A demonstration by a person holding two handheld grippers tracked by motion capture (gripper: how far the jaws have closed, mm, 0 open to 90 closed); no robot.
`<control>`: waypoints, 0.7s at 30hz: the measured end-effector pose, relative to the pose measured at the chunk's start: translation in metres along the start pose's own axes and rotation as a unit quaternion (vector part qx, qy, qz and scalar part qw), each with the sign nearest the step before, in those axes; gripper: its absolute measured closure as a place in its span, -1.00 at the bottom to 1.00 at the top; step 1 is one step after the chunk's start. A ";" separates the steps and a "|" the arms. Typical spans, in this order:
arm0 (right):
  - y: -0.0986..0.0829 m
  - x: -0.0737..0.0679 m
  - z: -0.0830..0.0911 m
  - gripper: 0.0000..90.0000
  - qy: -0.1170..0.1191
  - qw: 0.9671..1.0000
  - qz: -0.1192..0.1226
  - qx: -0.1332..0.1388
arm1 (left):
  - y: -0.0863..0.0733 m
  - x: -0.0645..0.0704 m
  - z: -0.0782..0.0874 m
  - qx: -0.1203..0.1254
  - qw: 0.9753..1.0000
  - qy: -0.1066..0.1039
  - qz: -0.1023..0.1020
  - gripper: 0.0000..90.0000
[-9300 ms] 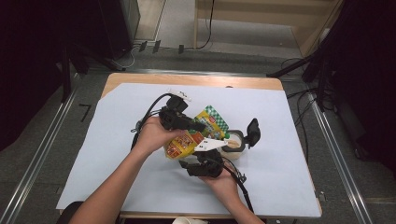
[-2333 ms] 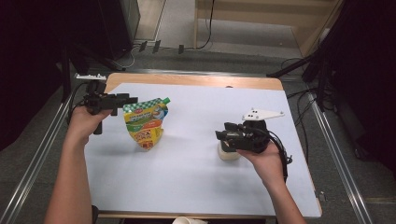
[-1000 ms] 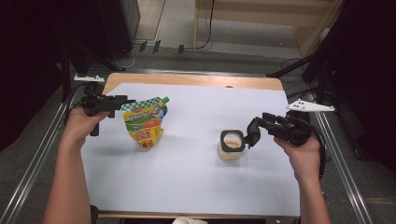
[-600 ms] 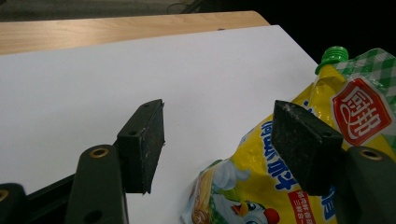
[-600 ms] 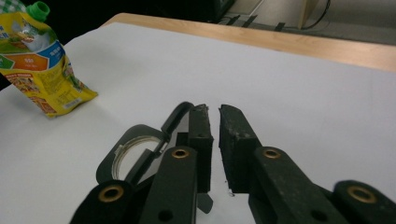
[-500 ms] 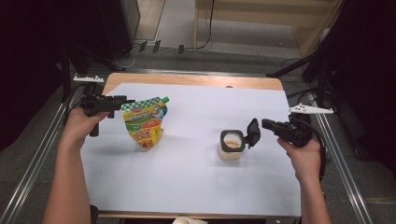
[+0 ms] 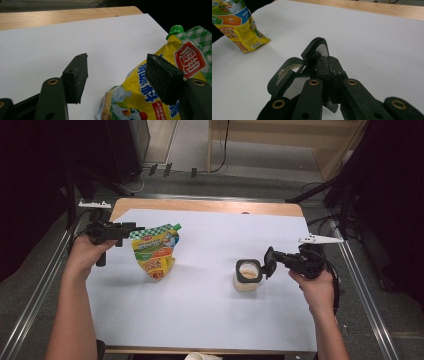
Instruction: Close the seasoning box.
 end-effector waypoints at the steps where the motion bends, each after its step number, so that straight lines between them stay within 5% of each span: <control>1: 0.000 -0.001 -0.001 1.00 0.000 1.000 0.000 0.001 | 0.000 0.000 0.000 -0.001 1.000 0.000 0.000 -0.20; 21: 0.002 -0.022 -0.015 1.00 0.026 0.999 0.028 0.003 | -0.003 0.001 -0.006 -0.016 1.000 0.003 -0.006 -0.20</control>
Point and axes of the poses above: each handheld gripper's, and its own axes: z roughly backward along the jaws, y roughly out of its top, x roughly to its right, the point moved 5 cm from there along -z, roughly forward along the jaws, and after that the axes turned 8 degrees about y, right-handed, at the moved point
